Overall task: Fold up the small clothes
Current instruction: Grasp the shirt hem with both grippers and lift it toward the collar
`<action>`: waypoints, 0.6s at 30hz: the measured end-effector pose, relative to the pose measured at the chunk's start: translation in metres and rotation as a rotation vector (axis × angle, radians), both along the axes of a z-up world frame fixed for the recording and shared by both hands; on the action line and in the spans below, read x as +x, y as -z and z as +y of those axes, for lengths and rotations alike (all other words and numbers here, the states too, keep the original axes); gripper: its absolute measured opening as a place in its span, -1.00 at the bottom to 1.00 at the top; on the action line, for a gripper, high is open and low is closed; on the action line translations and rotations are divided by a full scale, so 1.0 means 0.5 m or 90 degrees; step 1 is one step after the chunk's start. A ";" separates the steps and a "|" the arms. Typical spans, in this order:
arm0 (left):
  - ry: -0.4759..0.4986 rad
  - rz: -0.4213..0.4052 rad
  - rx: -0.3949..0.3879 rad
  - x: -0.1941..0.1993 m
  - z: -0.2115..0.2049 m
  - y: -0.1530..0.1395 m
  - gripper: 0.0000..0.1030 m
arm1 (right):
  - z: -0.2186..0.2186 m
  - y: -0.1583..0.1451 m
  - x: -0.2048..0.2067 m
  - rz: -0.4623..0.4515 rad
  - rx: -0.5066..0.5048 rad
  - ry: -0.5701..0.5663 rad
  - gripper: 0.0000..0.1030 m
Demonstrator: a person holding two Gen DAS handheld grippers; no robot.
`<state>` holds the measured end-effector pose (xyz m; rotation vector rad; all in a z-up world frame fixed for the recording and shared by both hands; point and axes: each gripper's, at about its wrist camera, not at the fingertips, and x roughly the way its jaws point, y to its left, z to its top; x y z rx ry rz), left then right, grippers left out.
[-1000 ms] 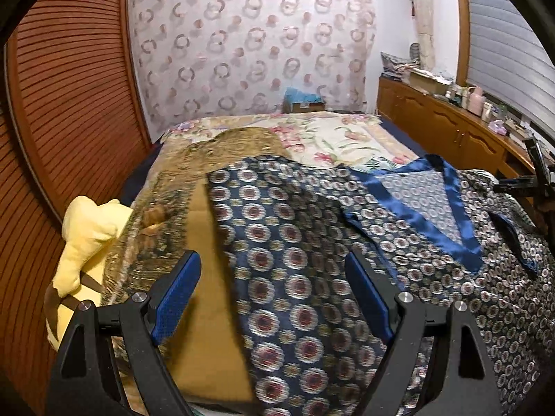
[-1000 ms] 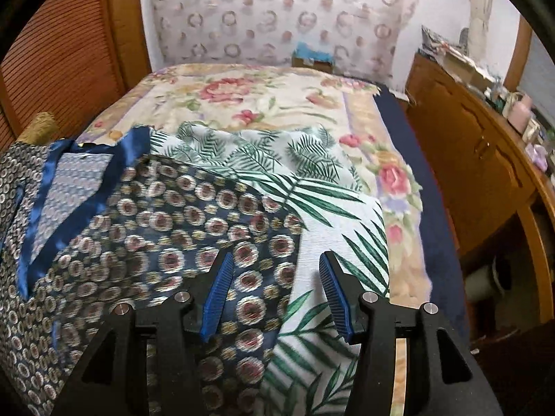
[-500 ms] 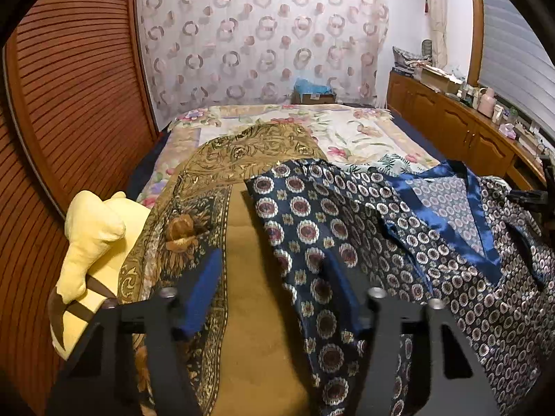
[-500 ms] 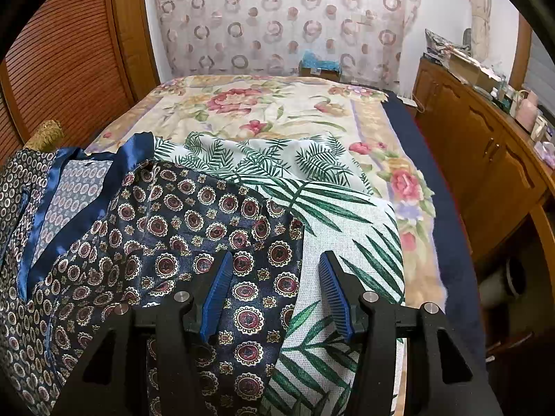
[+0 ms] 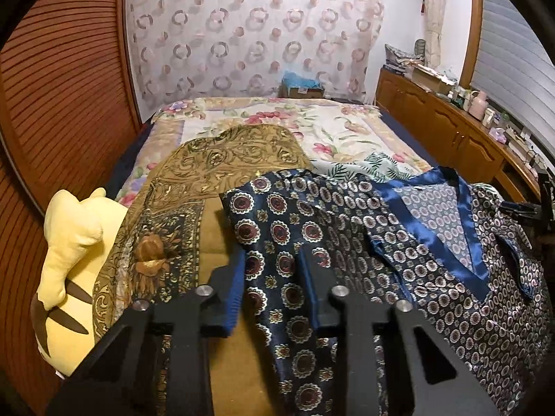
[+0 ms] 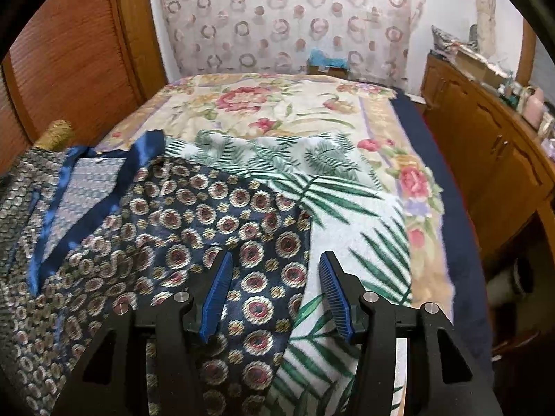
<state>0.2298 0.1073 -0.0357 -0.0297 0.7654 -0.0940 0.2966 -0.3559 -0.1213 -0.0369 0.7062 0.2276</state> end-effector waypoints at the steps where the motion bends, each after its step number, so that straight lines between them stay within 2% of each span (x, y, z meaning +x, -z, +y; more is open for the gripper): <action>1: 0.002 -0.002 0.000 -0.001 -0.002 -0.002 -0.59 | 0.000 0.001 -0.002 0.000 -0.001 -0.005 0.05; 3: 0.005 -0.005 -0.002 -0.003 -0.006 -0.006 -0.74 | 0.002 0.000 -0.004 0.002 -0.004 -0.013 0.04; 5: 0.009 -0.011 -0.004 -0.007 -0.012 -0.013 -0.85 | 0.008 -0.002 -0.007 0.005 -0.004 -0.025 -0.24; 6: 0.013 -0.013 -0.004 -0.009 -0.015 -0.015 -0.87 | 0.012 -0.003 -0.009 0.006 -0.006 -0.031 -0.34; 8: 0.019 -0.020 0.002 -0.017 -0.027 -0.023 -0.92 | 0.021 -0.006 -0.011 0.010 -0.008 -0.049 -0.67; 10: 0.024 -0.030 0.011 -0.027 -0.041 -0.030 -0.94 | 0.031 -0.011 -0.017 0.005 -0.024 -0.053 -0.87; 18: 0.037 -0.069 0.009 -0.085 -0.076 -0.055 -0.94 | 0.051 -0.075 -0.102 -0.068 -0.014 -0.068 -0.95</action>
